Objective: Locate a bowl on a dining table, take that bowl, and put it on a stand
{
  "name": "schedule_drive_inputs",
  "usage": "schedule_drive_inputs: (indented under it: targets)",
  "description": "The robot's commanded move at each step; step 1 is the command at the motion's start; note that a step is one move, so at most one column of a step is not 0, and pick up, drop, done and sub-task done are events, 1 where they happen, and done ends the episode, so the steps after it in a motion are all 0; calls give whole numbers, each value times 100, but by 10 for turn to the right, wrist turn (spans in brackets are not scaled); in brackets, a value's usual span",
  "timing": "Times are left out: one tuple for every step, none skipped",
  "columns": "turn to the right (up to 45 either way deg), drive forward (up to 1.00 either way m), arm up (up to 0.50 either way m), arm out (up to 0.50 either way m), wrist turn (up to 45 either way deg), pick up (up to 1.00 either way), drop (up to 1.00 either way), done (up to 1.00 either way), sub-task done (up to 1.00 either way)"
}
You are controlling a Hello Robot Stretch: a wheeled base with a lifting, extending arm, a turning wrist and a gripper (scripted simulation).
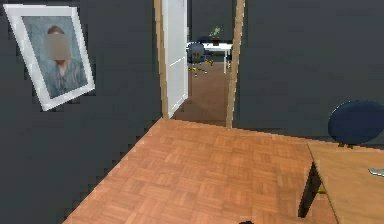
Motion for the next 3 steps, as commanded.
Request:
schedule_drive_inputs:
  targets:
    - [0,0,32,0,0,0,0,0,0]
    - [0,0,0,0,-450,0,0,0,0]
    - [0,0,0,0,-450,0,0,0,0]
